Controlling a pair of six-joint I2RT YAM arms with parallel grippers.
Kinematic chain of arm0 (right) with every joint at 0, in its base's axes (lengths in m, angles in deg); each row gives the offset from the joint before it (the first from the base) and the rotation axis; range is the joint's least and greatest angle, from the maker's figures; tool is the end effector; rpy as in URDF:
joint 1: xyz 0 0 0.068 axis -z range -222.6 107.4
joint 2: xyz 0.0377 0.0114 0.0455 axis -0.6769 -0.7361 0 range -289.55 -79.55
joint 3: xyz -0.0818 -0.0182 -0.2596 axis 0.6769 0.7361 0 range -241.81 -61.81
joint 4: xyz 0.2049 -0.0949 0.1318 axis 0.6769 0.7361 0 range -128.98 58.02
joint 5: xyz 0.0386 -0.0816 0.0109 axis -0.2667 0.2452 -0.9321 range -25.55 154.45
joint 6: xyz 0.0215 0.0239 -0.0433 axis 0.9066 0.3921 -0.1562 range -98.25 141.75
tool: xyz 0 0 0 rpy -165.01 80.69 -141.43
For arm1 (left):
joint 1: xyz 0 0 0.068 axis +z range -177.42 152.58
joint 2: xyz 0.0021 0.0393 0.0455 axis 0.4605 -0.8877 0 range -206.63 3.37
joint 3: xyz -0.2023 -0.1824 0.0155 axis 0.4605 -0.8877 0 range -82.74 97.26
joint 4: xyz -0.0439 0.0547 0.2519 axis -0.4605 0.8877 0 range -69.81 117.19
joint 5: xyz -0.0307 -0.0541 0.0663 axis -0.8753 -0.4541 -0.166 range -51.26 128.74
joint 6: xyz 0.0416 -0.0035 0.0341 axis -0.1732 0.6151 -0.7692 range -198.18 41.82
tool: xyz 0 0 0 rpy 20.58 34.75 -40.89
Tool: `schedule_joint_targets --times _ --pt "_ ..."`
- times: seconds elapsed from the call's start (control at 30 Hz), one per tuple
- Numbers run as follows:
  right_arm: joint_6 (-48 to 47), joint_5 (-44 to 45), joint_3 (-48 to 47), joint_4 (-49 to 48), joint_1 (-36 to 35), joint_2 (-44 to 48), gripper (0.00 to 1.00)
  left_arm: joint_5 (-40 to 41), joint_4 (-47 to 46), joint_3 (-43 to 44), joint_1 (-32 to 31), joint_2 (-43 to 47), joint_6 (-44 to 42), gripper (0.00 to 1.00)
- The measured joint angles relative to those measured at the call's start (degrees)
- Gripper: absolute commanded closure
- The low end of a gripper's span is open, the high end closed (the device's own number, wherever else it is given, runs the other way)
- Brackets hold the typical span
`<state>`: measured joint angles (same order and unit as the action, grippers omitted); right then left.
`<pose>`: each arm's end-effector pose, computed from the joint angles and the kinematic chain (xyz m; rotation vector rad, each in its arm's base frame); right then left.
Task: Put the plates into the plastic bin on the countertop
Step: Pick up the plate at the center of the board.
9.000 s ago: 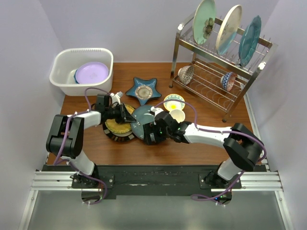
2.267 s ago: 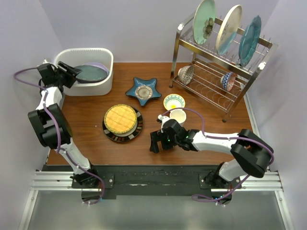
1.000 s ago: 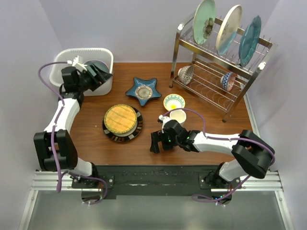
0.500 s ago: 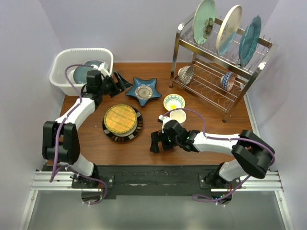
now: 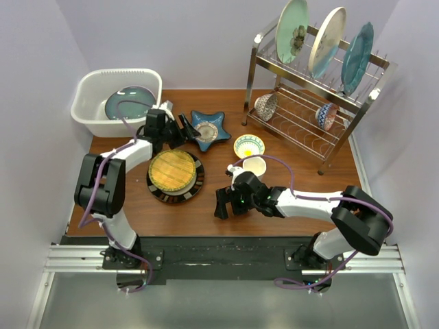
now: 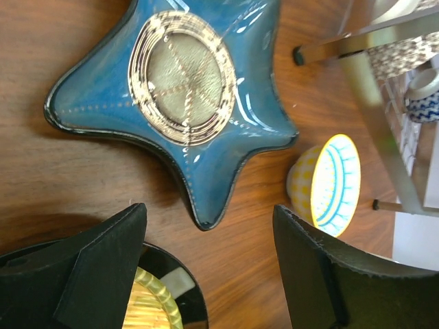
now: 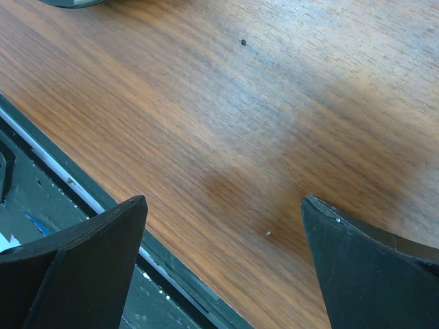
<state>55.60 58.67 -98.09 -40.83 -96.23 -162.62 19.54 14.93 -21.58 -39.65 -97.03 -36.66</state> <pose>0.1614 0.2253 0.1607 -0.4848 2.4727 0.8145 0.3734 -0.0929 0.2044 -0.3745 2.2368 -0.8837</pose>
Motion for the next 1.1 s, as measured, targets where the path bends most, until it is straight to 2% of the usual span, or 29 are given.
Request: schedule_joint_targets --times 0.73,1.0,1.1 --pt "-0.02 0.02 0.00 -0.02 0.00 -0.07 0.01 0.35 -4.59 3.32 -2.97 -11.98 1.46 0.57" --pt "-0.02 0.02 0.00 -0.02 0.00 -0.07 0.01 0.39 -4.57 4.00 -3.17 -13.35 1.40 0.62" --pt "-0.02 0.02 0.00 -0.02 0.00 -0.07 0.01 0.44 -4.33 4.39 -3.30 -14.10 1.31 0.73"
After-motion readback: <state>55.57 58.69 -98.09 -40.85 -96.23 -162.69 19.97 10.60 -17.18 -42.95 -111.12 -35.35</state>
